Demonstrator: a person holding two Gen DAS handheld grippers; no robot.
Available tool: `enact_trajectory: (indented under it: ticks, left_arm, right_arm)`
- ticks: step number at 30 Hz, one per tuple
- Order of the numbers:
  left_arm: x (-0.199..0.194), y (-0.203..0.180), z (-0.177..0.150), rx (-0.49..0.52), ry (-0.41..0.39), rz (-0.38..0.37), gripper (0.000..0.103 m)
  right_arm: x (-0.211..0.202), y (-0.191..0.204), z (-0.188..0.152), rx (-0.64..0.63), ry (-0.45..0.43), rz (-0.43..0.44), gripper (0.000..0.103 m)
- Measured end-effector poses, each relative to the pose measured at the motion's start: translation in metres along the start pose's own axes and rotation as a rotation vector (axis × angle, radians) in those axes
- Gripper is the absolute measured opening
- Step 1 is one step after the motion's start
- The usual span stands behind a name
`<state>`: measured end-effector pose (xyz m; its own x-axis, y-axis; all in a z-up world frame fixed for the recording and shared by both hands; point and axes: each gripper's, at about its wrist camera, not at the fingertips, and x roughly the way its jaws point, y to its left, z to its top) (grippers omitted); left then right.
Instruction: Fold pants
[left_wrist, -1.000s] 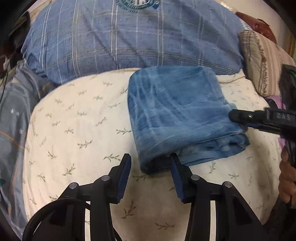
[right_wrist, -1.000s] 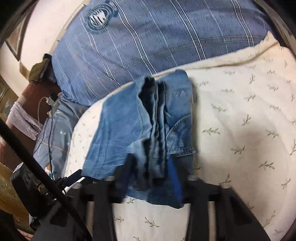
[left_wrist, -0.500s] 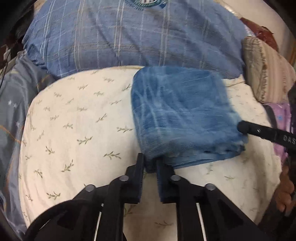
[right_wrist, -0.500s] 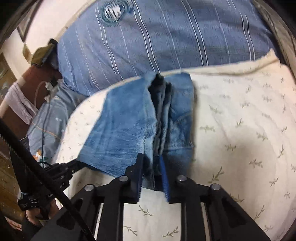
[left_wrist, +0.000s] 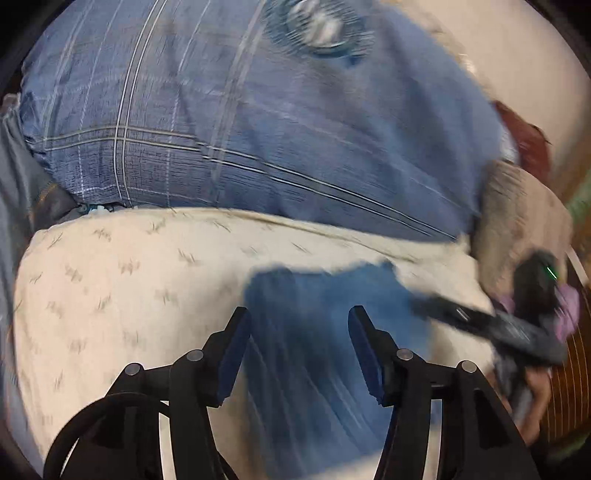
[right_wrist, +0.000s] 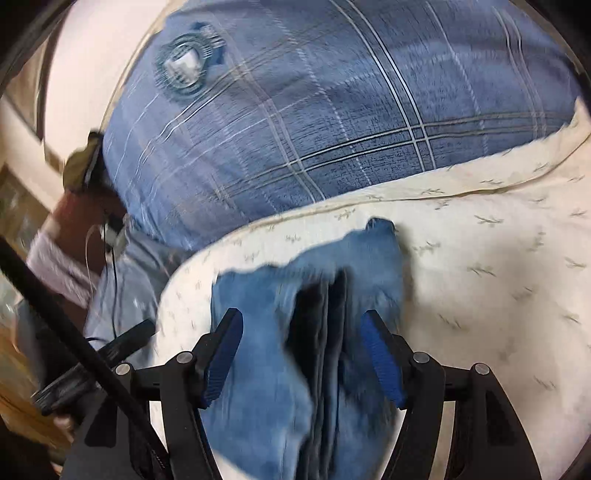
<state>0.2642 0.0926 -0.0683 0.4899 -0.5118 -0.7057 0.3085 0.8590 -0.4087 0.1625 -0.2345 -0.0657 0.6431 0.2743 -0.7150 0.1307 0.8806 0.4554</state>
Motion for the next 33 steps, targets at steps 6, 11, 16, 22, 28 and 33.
enact_trajectory:
  ticks: [6, 11, 16, 22, 28, 33]
  left_arm:
    - [0.067, 0.052, 0.0, -0.235, 0.116, -0.157, 0.052]
    - [0.078, 0.064, 0.003, -0.277, 0.088, -0.194, 0.038]
    - [0.063, 0.048, 0.003, -0.215, 0.02, -0.237, 0.015]
    - [0.08, 0.06, -0.008, -0.234, 0.055, -0.196, 0.014]
    - [0.067, 0.054, -0.005, -0.207, 0.021, -0.144, 0.018]
    - [0.048, 0.053, -0.005, -0.227, 0.026, -0.134, 0.036]
  right_arm:
    - [0.032, -0.006, -0.004, -0.034, 0.031, 0.035, 0.047]
    - [0.031, 0.0, -0.006, -0.074, 0.023, -0.024, 0.017]
    - [0.015, 0.005, -0.006, -0.091, -0.002, -0.018, 0.011]
    - [0.042, -0.019, -0.007, -0.013, 0.083, -0.037, 0.011]
    - [0.032, -0.009, -0.009, -0.066, 0.04, -0.07, 0.021]
    - [0.017, -0.016, -0.007, -0.001, 0.002, -0.007, 0.045]
